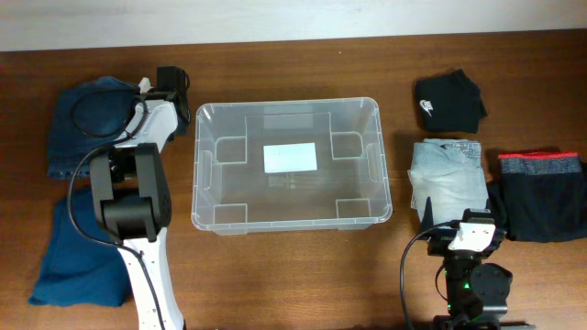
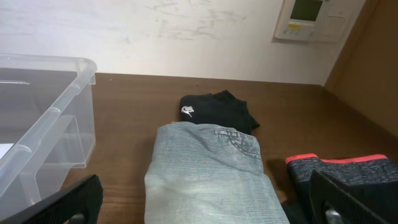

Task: Pack container
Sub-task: 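Lower the left gripper and pinch the top blue jeans' edge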

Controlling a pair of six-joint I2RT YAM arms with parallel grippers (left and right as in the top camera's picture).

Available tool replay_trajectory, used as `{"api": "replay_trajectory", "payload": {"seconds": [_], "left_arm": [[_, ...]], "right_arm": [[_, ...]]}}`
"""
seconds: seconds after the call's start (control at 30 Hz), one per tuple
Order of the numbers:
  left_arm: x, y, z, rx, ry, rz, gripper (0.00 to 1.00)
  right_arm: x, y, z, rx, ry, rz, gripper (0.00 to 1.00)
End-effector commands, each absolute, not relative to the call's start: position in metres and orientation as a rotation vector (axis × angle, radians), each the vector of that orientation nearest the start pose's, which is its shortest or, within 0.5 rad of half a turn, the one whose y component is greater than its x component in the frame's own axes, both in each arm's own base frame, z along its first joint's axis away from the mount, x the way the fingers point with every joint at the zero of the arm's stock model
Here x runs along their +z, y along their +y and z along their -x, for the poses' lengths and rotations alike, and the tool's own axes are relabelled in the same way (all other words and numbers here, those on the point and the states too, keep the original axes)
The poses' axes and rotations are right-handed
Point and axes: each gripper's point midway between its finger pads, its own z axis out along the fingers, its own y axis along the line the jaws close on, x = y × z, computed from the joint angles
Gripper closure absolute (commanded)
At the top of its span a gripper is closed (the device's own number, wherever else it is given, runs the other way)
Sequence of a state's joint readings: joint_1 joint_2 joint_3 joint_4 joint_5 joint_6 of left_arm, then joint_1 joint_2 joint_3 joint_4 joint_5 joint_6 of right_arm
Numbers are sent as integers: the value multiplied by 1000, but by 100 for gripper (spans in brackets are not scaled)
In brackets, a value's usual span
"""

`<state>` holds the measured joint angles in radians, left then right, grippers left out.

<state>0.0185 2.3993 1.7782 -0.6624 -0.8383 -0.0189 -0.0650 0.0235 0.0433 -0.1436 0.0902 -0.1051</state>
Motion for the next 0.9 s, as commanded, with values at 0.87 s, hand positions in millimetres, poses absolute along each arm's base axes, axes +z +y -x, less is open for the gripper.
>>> {"api": "replay_trajectory", "payload": {"seconds": [0.87], "left_arm": [[250, 129, -509, 666, 2136, 652, 99]], "right_arm": [[151, -37, -240, -226, 1714, -61, 1]]}}
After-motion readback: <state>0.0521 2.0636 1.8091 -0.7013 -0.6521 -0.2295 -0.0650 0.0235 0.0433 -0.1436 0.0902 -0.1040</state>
